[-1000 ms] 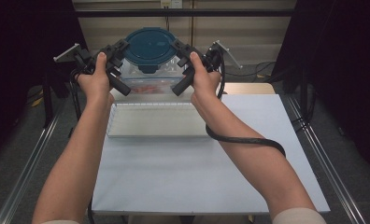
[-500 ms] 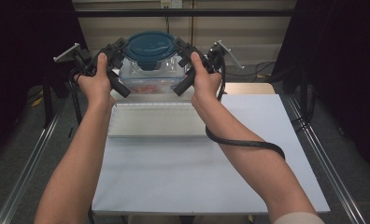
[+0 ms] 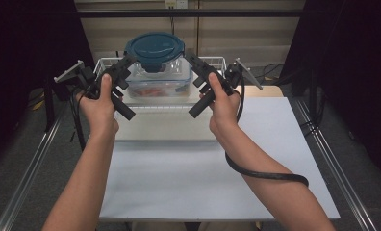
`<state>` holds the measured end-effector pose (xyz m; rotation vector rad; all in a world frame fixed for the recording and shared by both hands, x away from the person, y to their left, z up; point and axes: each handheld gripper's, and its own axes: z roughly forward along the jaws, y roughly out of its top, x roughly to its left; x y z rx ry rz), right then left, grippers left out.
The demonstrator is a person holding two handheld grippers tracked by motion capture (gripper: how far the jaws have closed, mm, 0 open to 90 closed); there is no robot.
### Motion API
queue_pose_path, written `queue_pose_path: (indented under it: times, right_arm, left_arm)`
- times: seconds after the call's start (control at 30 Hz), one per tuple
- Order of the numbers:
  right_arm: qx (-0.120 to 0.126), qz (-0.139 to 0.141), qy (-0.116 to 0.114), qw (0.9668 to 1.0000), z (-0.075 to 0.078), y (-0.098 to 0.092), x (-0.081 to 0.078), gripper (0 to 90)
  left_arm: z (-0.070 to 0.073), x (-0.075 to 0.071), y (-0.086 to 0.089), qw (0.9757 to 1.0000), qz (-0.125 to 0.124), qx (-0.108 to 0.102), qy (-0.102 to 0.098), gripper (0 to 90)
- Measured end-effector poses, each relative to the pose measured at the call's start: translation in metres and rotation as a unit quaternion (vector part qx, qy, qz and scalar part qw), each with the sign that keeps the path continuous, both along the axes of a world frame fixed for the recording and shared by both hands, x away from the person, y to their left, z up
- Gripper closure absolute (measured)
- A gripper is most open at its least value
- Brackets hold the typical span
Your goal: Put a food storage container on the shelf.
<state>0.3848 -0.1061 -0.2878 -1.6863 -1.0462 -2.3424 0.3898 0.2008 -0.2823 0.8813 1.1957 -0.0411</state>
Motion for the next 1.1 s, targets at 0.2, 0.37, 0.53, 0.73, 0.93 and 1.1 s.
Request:
queue_pose_path:
  times: [0.2,0.37,0.53,0.73,0.93,1.1]
  right_arm:
    - [0.004,0.01,-0.012,0.9999,-0.011,-0.008,-0.016,30.5]
    - [0.008,0.027,-0.016,0.9995,-0.017,-0.012,-0.029,29.7]
    - [-0.002,0.034,-0.023,0.9992,-0.025,-0.015,-0.038,28.9]
    - [-0.01,0.037,-0.018,0.9991,-0.045,-0.024,-0.048,28.3]
    - [-0.021,0.038,-0.015,0.999,-0.063,-0.035,-0.058,27.8]
    - [-0.035,0.042,-0.015,0.9984,-0.075,-0.045,-0.065,27.1]
  left_arm:
    - [-0.014,-0.014,-0.006,0.9999,-0.008,-0.008,-0.008,18.3]
    - [-0.024,-0.026,-0.009,0.9998,-0.014,-0.003,-0.012,17.8]
    - [-0.039,-0.038,-0.009,0.9996,-0.021,0.009,-0.014,17.4]
    - [-0.056,-0.051,-0.009,0.9995,-0.024,0.014,-0.012,17.0]
    - [-0.072,-0.06,-0.006,0.9994,-0.029,0.018,-0.005,16.2]
    - [-0.079,-0.061,-0.002,0.9991,-0.026,0.032,-0.004,14.4]
